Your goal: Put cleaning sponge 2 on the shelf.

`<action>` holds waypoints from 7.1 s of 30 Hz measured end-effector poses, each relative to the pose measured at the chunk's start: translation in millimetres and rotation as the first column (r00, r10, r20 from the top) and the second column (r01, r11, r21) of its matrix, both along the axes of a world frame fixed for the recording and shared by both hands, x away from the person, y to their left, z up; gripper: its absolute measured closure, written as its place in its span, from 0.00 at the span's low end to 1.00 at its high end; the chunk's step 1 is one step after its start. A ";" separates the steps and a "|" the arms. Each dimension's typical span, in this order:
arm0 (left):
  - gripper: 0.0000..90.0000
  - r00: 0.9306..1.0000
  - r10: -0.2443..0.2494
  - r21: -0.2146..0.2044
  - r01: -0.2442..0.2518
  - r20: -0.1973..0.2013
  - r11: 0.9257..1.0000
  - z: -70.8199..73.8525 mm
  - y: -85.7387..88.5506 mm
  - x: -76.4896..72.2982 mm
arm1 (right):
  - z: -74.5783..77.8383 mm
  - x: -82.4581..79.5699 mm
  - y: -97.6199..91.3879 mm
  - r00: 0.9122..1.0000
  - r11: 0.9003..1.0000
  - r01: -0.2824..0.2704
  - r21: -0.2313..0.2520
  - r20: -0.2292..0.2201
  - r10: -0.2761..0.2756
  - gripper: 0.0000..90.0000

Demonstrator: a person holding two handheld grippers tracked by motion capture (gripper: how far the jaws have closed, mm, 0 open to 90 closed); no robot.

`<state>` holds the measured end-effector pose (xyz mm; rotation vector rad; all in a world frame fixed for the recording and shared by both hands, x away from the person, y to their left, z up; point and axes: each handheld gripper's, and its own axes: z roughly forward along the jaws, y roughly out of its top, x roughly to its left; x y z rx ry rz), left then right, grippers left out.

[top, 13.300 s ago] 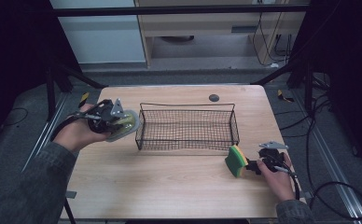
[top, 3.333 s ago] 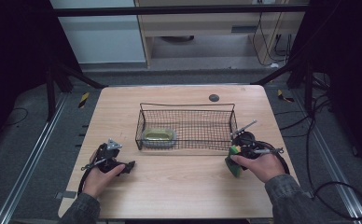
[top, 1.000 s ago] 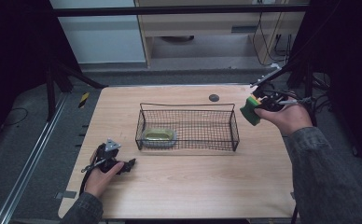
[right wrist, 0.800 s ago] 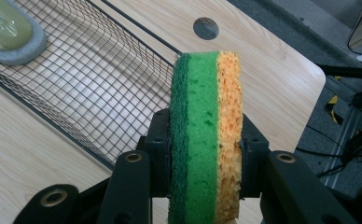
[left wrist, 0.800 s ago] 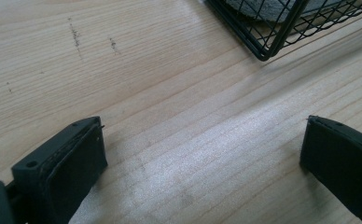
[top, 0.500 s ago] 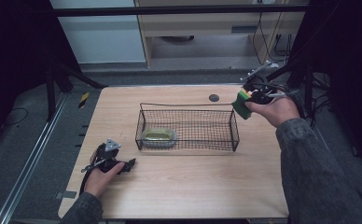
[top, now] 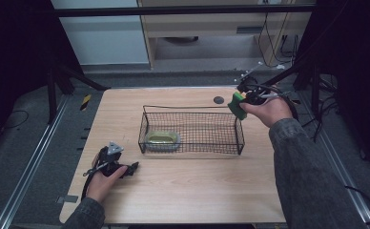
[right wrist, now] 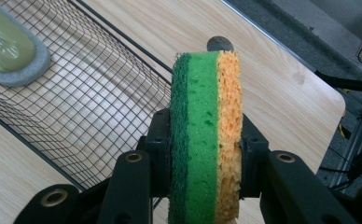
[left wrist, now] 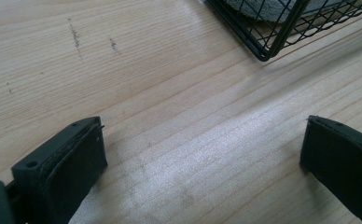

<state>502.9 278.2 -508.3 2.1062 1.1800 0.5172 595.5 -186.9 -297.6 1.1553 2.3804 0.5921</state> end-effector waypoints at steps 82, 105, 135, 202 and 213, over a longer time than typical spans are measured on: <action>0.00 1.000 -0.003 -0.001 0.003 0.002 1.000 -0.2 0.2 0.1 | -89.7 31.0 0.1 0.992 0.998 -0.034 0.045 -0.121 0.040 0.72; 0.00 1.000 -0.001 -0.003 0.001 0.001 1.000 -0.3 0.0 -0.1 | -111.0 34.2 4.8 0.991 0.999 -0.029 0.014 -0.133 0.030 0.72; 0.00 1.000 -0.007 0.003 0.007 0.001 1.000 0.0 0.4 0.3 | -102.2 10.2 15.8 0.989 0.996 -0.081 0.048 -0.123 0.087 0.64; 0.00 1.000 -0.007 0.002 0.007 0.002 1.000 -0.1 0.3 0.5 | -94.0 -58.3 -70.3 0.984 0.955 0.138 0.261 0.071 -0.161 0.10; 0.00 1.000 -0.005 0.001 0.005 0.003 1.000 -0.1 0.2 0.5 | -119.2 -91.6 -93.4 0.977 0.942 0.169 0.291 0.075 -0.198 0.12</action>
